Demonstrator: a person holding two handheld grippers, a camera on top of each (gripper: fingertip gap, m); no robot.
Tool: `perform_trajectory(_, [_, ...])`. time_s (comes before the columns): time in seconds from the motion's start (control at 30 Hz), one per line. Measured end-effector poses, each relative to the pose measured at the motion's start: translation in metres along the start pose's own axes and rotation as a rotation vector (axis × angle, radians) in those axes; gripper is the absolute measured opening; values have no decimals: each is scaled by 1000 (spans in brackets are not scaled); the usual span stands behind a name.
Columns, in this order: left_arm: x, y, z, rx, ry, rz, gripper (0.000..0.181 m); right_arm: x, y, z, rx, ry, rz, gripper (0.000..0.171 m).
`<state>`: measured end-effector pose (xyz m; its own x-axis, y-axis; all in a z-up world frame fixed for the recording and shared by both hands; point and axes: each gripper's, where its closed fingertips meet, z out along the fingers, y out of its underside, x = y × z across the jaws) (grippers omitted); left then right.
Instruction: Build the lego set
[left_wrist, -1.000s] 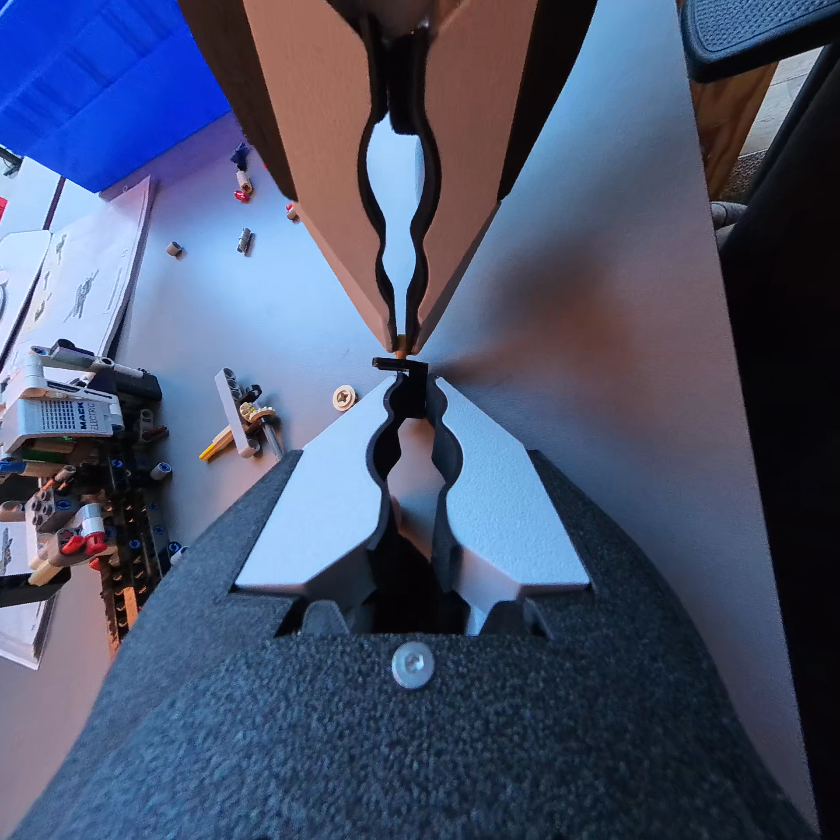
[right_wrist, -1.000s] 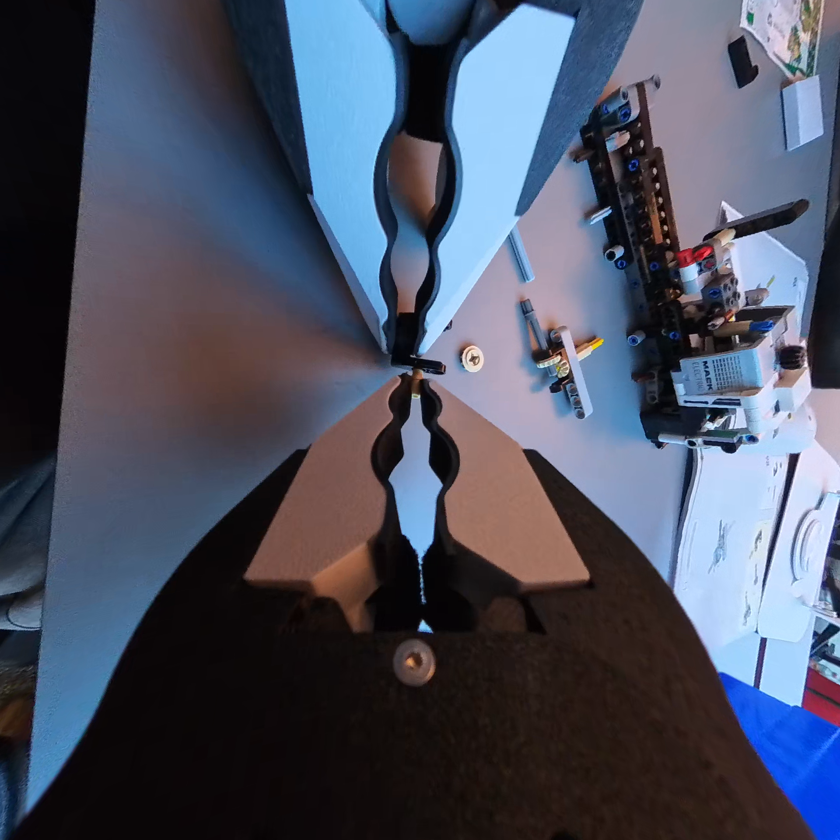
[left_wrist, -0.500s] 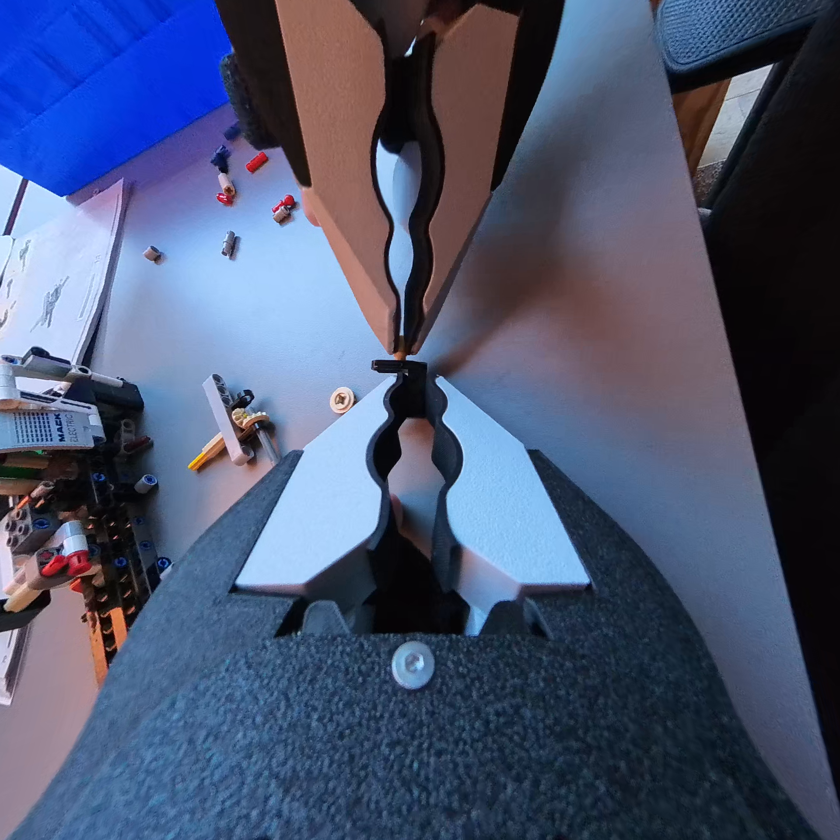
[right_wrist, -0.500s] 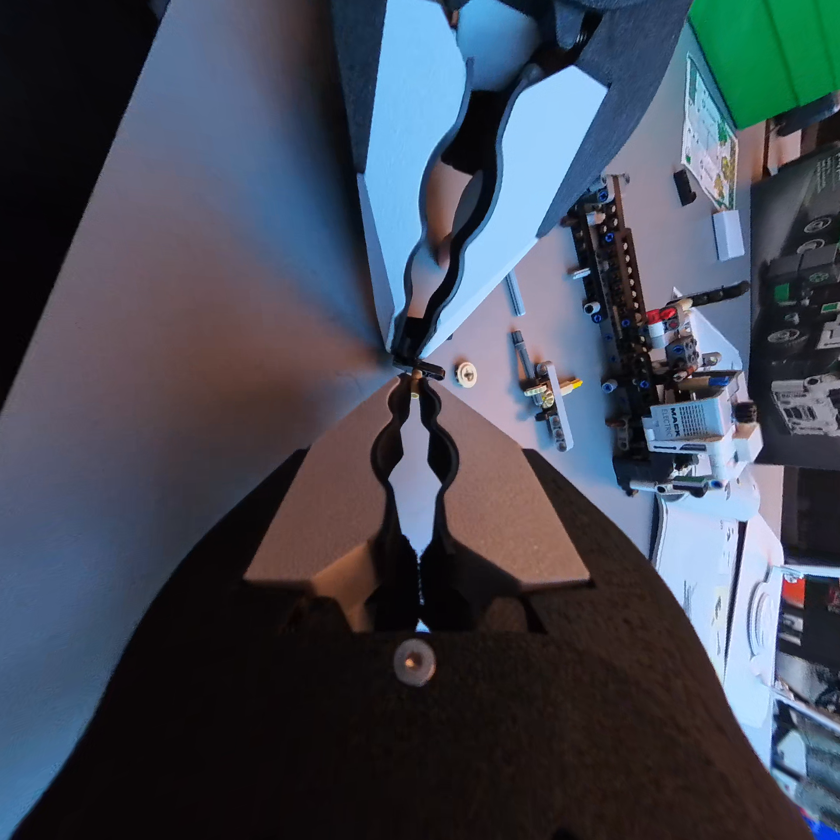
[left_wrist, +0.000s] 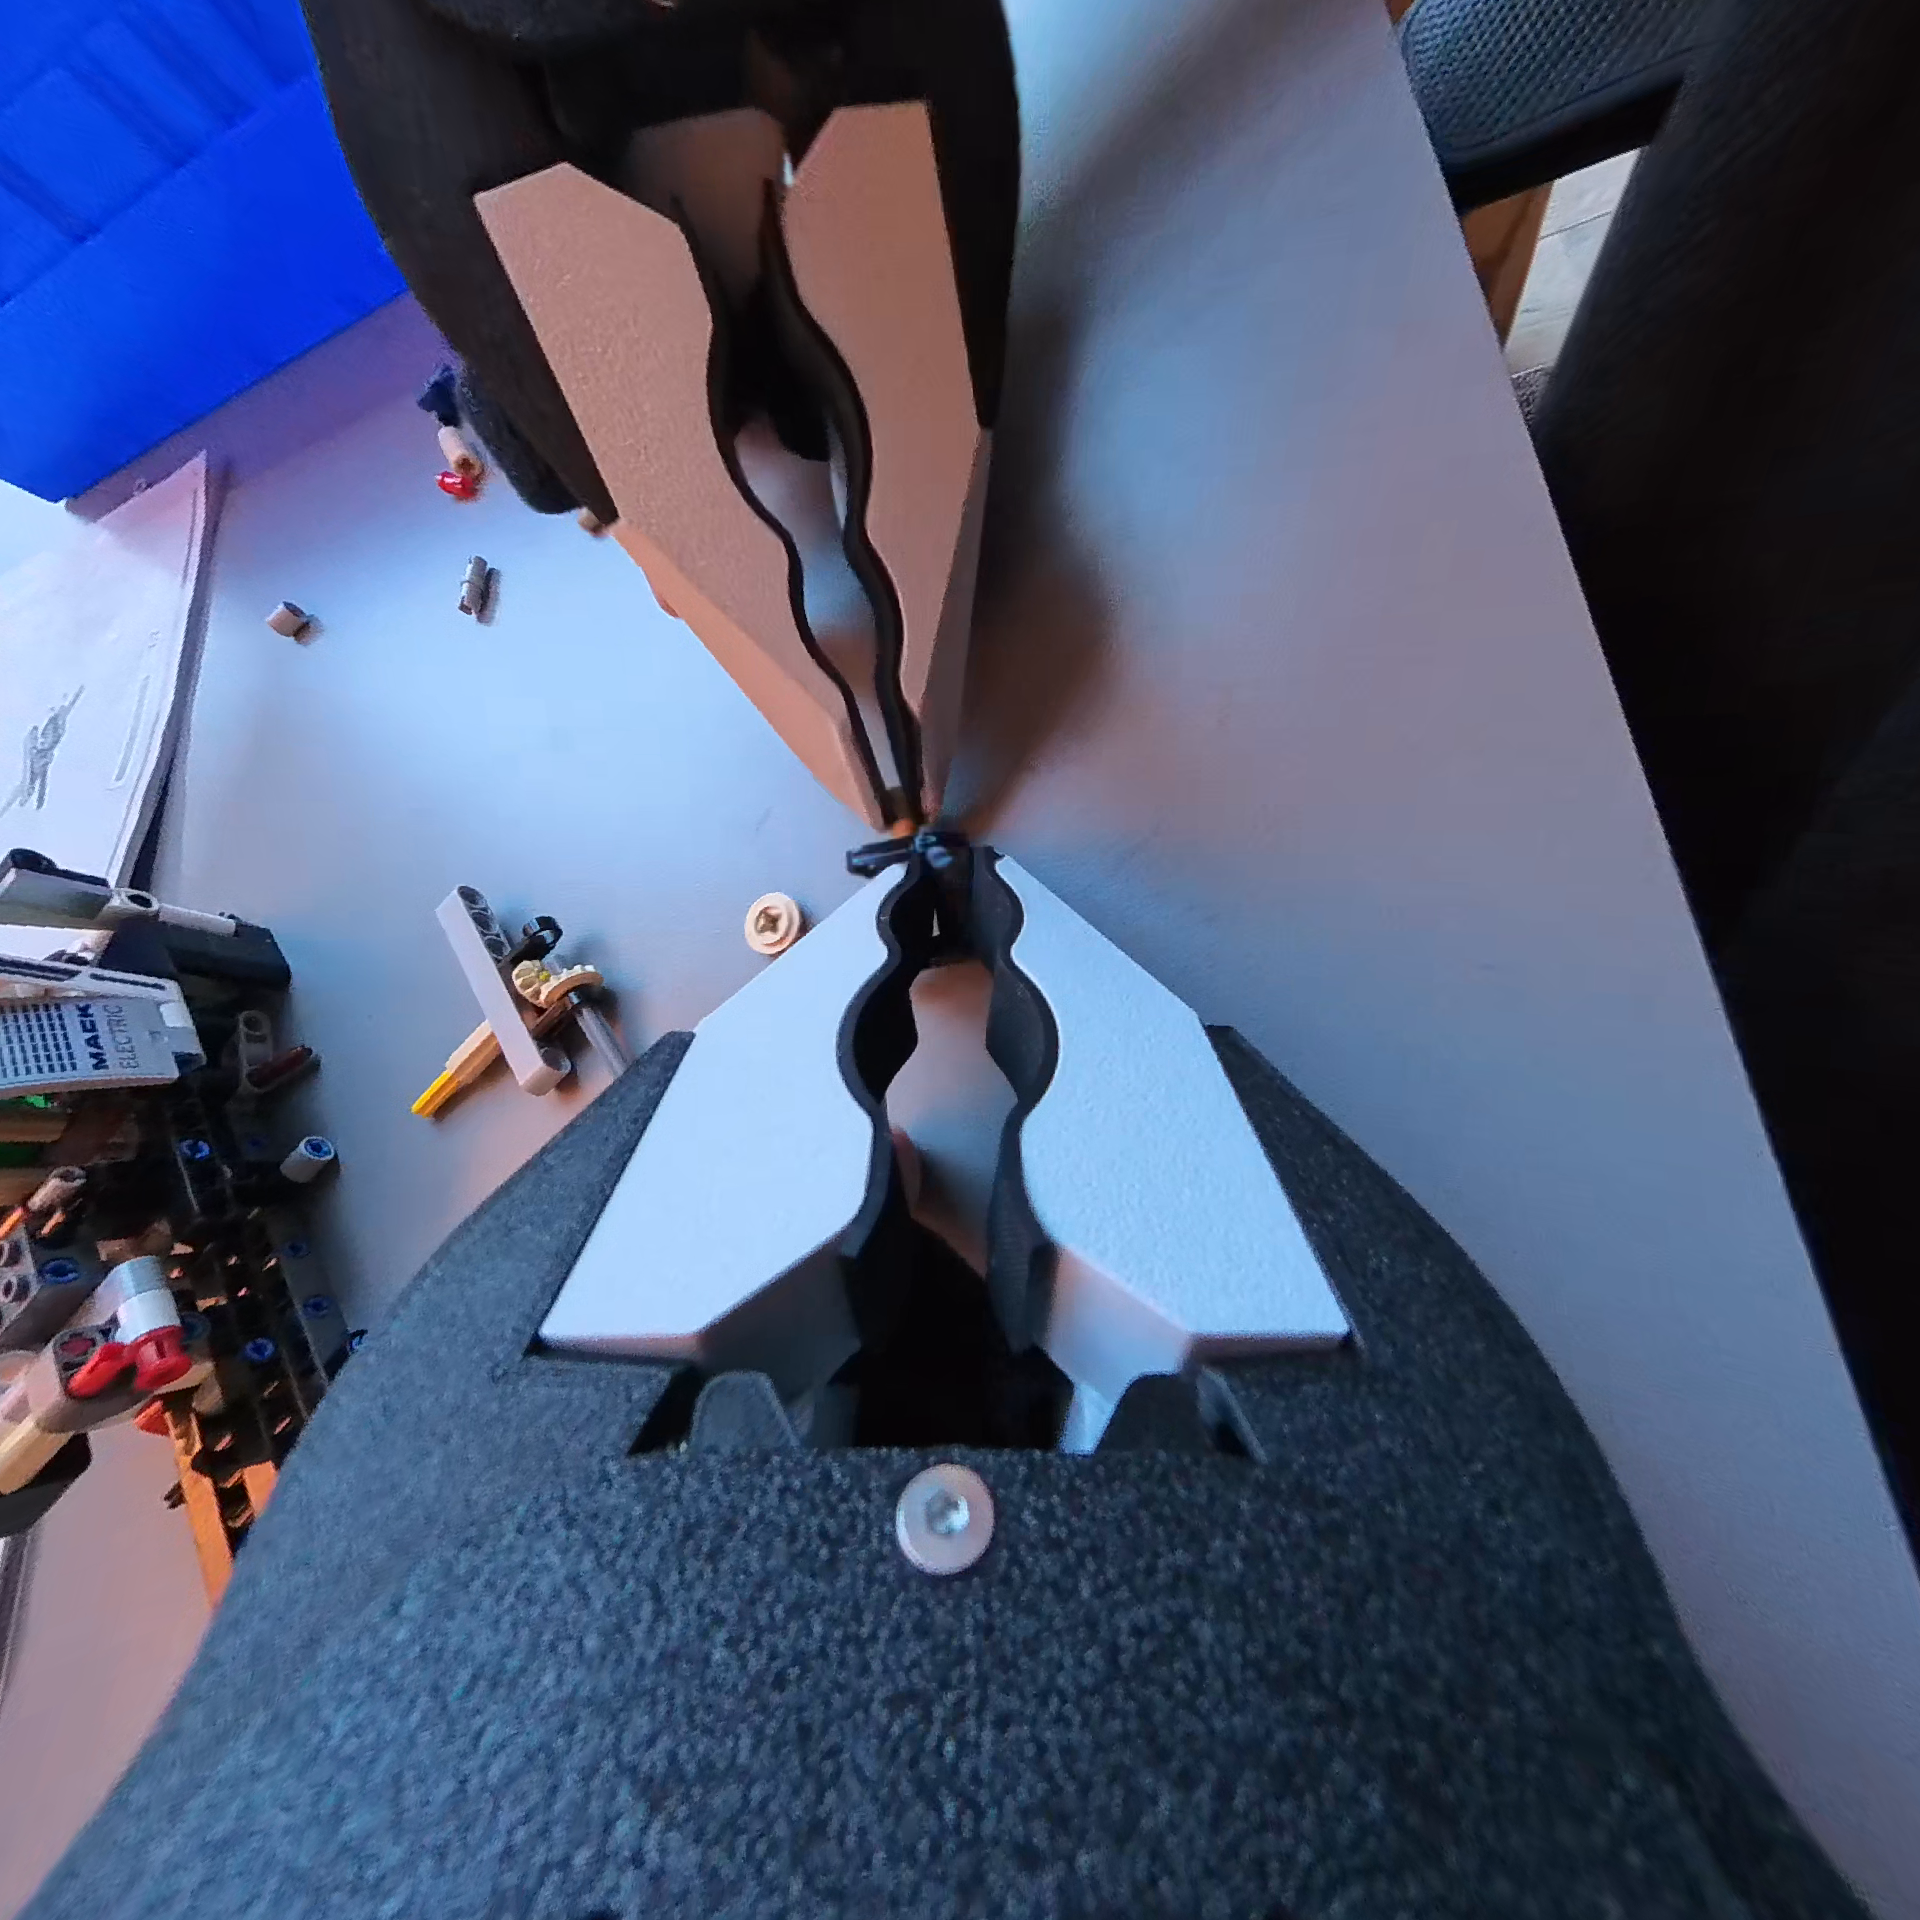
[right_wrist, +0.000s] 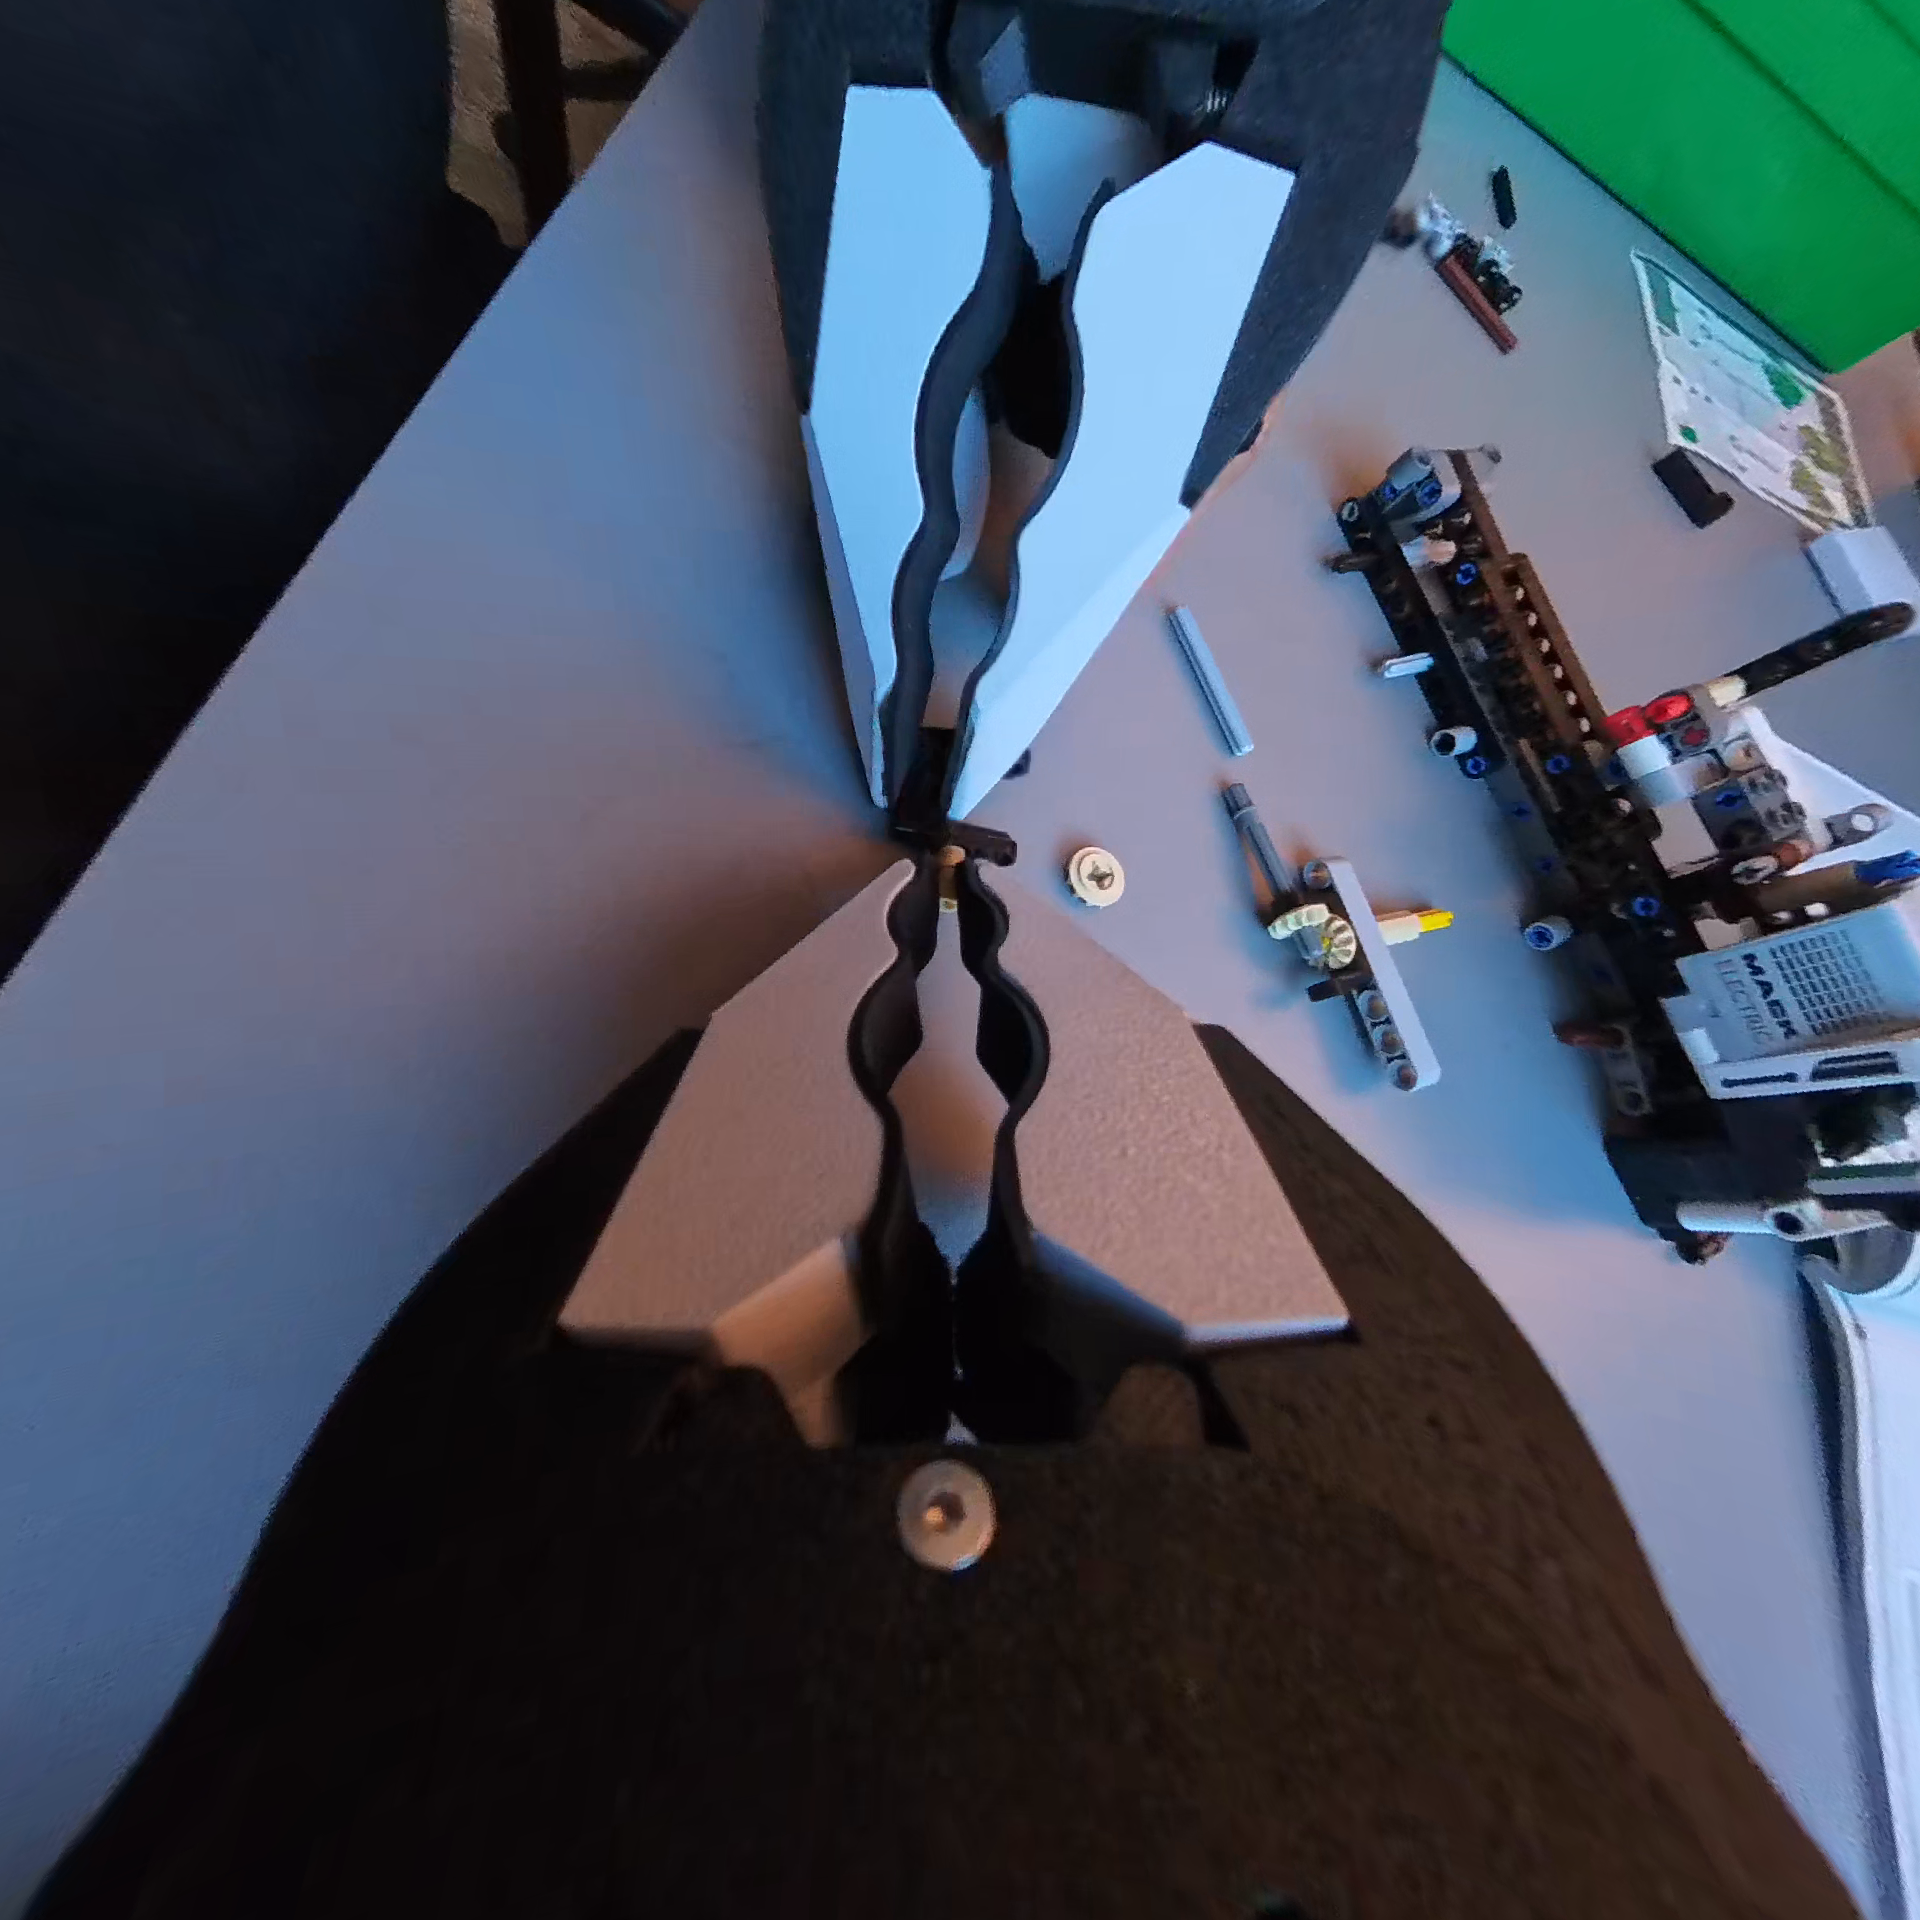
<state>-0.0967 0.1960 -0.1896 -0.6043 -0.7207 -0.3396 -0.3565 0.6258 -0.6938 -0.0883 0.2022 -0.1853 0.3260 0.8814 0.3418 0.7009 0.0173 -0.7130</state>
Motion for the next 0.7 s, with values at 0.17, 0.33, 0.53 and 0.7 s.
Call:
perform_trajectory(0.17, [0, -8, -14, 73, -26, -35, 5, 0, -21, -6, 101, -32, 77, 3])
perform_trajectory(0.33, [-5, -28, -44, 132, -68, -31, 5, 9, -53, -19, 119, -44, 98, 3])
perform_trajectory(0.53, [-18, -32, -59, 34, -243, 221, 5, 21, -66, -23, 42, -59, 204, 3])
perform_trajectory(0.7, [-24, -30, -62, -37, -326, 358, 4, 27, -67, -22, 26, -41, 297, 3])
